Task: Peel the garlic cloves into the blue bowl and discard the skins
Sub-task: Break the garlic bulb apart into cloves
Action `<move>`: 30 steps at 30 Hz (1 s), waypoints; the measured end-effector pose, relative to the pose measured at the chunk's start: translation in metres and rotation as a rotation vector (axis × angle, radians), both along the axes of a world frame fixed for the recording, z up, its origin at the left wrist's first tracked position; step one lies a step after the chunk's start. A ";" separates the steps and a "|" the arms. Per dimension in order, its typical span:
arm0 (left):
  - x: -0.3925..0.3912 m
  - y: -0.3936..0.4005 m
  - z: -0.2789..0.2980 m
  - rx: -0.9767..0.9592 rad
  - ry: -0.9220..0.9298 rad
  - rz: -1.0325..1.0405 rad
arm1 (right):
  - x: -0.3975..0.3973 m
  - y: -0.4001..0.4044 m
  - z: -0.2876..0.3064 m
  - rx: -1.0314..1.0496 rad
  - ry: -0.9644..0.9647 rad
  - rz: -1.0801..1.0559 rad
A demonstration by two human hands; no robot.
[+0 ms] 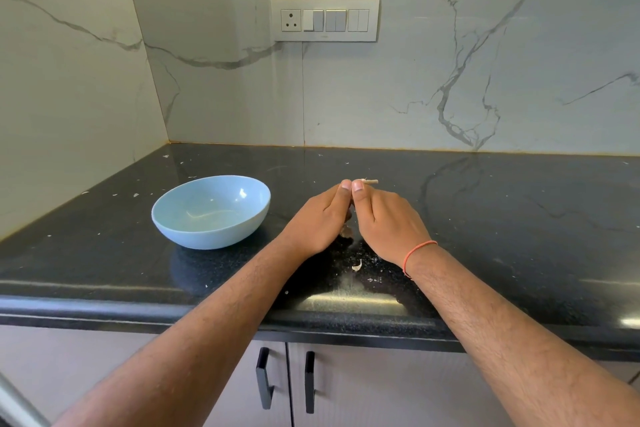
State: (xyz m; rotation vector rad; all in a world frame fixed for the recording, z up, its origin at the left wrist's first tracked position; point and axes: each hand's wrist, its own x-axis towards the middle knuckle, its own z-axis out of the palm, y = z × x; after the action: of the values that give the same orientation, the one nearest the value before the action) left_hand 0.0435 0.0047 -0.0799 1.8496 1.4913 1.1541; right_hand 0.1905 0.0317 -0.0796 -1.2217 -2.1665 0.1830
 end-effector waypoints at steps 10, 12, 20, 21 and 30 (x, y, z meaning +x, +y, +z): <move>-0.004 0.013 -0.002 0.014 -0.033 0.053 | -0.010 0.004 -0.001 -0.005 0.088 0.053; -0.004 0.013 -0.001 0.001 -0.056 0.062 | -0.010 0.003 -0.001 -0.018 0.098 0.070; -0.006 0.008 -0.004 0.089 -0.026 0.046 | 0.000 0.005 0.000 -0.114 0.287 0.047; -0.007 0.007 -0.005 0.111 -0.007 0.050 | 0.002 0.005 0.000 -0.124 0.314 0.030; -0.016 0.002 -0.012 0.158 0.353 0.132 | 0.008 0.003 0.004 -0.249 0.309 -0.027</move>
State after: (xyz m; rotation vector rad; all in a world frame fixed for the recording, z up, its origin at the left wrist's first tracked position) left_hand 0.0274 0.0065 -0.0916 2.1780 1.7810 1.0706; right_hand 0.1990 0.0350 -0.0759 -1.2620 -1.8972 0.6049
